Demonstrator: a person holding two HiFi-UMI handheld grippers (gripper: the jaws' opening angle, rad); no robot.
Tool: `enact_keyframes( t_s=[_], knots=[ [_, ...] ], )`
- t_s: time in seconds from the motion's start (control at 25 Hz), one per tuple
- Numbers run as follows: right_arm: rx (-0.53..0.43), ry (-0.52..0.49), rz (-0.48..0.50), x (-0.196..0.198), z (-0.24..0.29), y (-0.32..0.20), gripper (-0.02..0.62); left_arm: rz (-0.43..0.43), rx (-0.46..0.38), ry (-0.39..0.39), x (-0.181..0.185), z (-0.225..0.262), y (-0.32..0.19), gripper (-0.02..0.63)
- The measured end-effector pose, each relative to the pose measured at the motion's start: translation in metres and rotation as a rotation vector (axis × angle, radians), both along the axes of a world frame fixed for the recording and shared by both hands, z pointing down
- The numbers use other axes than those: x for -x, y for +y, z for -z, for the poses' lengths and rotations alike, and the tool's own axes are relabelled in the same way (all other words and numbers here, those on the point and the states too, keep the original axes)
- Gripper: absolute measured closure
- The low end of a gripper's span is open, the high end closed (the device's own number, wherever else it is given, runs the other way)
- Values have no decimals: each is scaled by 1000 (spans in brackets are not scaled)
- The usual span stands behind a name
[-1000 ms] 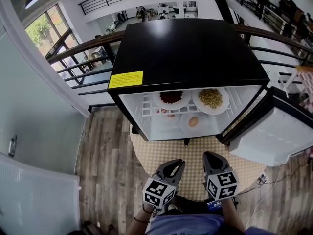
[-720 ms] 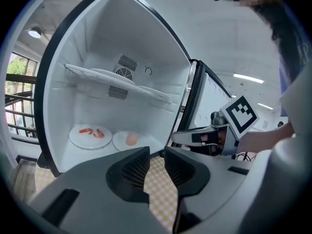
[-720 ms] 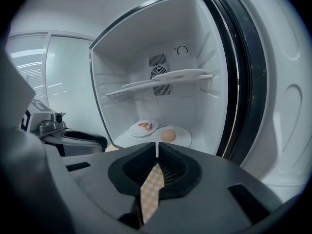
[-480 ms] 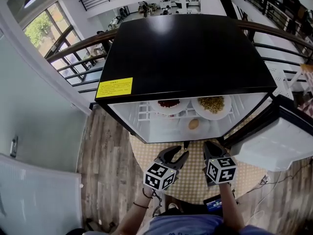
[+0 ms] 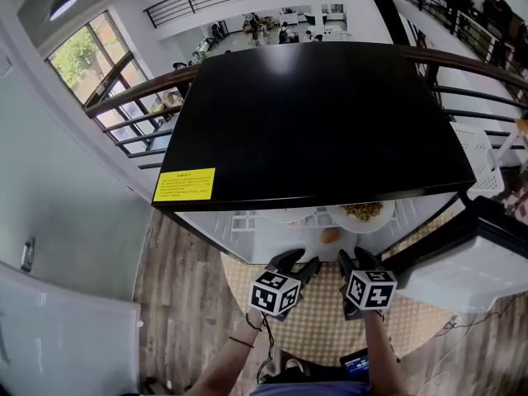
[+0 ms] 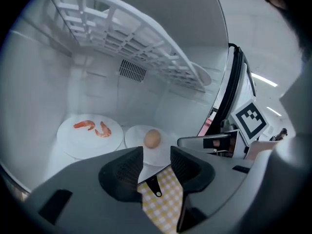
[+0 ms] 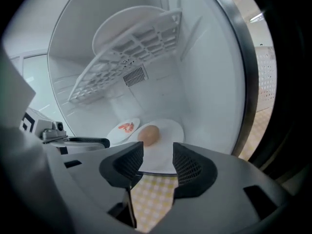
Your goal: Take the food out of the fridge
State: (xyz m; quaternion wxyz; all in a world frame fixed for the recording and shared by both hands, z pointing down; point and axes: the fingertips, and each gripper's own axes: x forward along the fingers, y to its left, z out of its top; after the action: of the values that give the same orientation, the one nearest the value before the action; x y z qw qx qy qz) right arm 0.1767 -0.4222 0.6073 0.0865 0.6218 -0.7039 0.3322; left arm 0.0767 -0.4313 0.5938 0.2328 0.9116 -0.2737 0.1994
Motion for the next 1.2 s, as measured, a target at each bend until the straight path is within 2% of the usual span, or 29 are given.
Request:
enact_keyframes(
  t_s=[0.2, 0.36, 0.52, 0.68, 0.8, 0.96, 1.08, 1.2],
  knots=[
    [11, 23, 7, -1, -9, -14, 387, 27, 63, -16, 1, -15, -18, 400],
    [15, 3, -39, -7, -12, -19, 382, 46, 82, -29, -2, -22, -30, 391],
    [-2, 30, -108, -23, -4, -19, 382, 42, 109, -48, -9, -31, -34, 388],
    [17, -27, -133, -28, -7, -28, 382, 48, 124, -85, -8, -39, -39, 388],
    [60, -47, -129, -27, -20, -31, 373, 76, 146, -78, -7, -40, -44, 388],
    [72, -52, -148, -27, -25, -32, 371, 87, 182, -86, -9, -41, -49, 388],
    [72, -20, -132, -27, -25, -31, 373, 80, 169, -127, -14, -43, -50, 388],
    [83, 79, -81, -27, -26, -30, 373, 106, 144, -165, -14, -44, -54, 388]
  ],
)
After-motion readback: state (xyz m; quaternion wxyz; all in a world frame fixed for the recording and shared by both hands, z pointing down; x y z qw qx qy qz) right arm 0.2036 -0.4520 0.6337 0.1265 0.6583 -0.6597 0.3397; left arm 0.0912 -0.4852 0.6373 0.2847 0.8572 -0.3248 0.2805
